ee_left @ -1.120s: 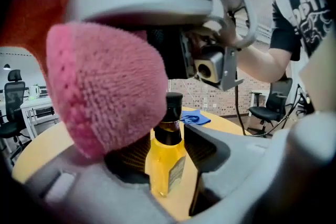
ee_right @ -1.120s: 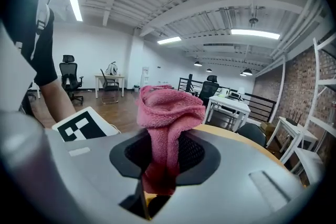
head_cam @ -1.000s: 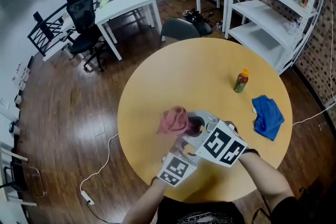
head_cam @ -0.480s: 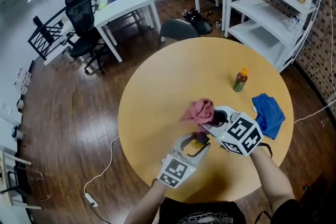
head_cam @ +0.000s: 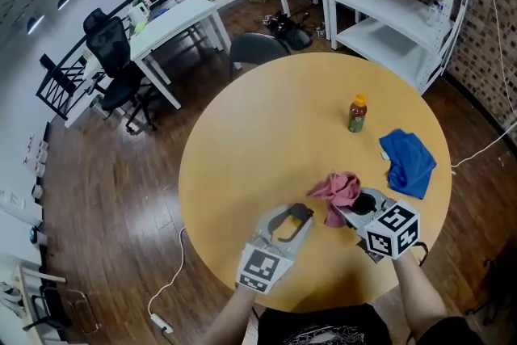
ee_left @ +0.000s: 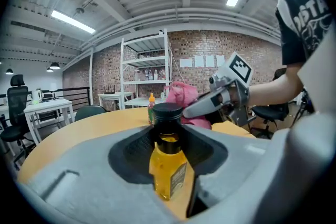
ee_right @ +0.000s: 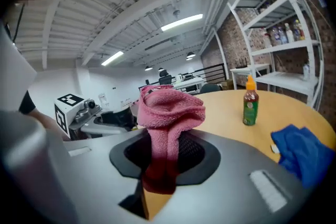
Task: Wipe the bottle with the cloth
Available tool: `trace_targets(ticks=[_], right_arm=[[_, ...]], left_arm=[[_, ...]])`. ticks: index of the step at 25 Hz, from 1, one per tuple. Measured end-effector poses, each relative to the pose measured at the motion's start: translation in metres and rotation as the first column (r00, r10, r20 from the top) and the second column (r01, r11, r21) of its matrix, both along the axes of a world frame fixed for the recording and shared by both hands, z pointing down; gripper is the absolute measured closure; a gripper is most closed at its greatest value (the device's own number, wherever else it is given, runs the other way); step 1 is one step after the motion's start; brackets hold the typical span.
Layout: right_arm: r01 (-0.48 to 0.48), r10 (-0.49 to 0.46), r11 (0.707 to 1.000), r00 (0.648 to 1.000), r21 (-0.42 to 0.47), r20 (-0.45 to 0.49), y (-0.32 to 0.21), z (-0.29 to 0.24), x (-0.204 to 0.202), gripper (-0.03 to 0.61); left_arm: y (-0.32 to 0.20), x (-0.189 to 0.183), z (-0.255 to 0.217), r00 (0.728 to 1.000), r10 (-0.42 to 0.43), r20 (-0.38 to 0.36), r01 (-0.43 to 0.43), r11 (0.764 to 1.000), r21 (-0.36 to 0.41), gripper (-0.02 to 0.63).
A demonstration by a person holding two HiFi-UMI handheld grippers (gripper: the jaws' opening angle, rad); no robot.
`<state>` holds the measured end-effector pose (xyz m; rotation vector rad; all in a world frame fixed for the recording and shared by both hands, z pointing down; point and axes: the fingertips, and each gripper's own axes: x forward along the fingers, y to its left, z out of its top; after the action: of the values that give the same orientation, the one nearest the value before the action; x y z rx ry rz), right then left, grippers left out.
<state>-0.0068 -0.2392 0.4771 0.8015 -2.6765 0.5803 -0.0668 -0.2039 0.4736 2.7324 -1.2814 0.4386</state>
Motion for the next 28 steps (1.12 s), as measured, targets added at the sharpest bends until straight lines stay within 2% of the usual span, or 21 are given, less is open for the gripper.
trace_targets(ticks=[5, 8, 10, 13, 16, 19, 22, 28], right_arm=[[-0.103, 0.116, 0.98, 0.991, -0.171, 0.071, 0.022, 0.047, 0.02, 0.48], [-0.103, 0.139, 0.963, 0.981, -0.25, 0.133, 0.039, 0.059, 0.017, 0.48], [-0.087, 0.144, 0.951, 0.974, -0.296, 0.176, 0.044, 0.066, 0.011, 0.48], [-0.044, 0.143, 0.927, 0.96, -0.372, 0.242, 0.044, 0.074, -0.007, 0.48], [0.05, 0.115, 0.893, 0.936, -0.448, 0.334, 0.048, 0.081, -0.034, 0.48], [0.161, 0.078, 0.848, 0.904, -0.505, 0.42, 0.055, 0.081, -0.064, 0.48], [0.232, 0.039, 0.814, 0.893, -0.532, 0.448, 0.063, 0.078, -0.091, 0.48], [0.278, -0.006, 0.813, 0.882, -0.512, 0.471, 0.067, 0.063, -0.106, 0.48]], left_arm=[[-0.005, -0.009, -0.001, 0.997, -0.065, -0.034, 0.063, 0.997, -0.035, 0.462], [0.0, -0.01, -0.025, 0.992, -0.08, -0.092, 0.076, 0.996, -0.049, 0.463], [0.003, -0.008, -0.055, 0.989, -0.07, -0.127, 0.066, 0.997, -0.032, 0.463], [0.003, -0.008, -0.102, 0.989, -0.076, -0.13, 0.079, 0.997, 0.022, 0.463], [0.003, -0.008, -0.134, 0.986, -0.099, -0.132, 0.108, 0.992, 0.065, 0.463], [0.005, -0.005, -0.151, 0.983, -0.103, -0.154, 0.116, 0.991, 0.073, 0.463], [0.008, -0.001, -0.155, 0.982, -0.102, -0.161, 0.115, 0.991, 0.073, 0.463], [0.009, 0.001, -0.141, 0.984, -0.106, -0.143, 0.115, 0.992, 0.057, 0.463]])
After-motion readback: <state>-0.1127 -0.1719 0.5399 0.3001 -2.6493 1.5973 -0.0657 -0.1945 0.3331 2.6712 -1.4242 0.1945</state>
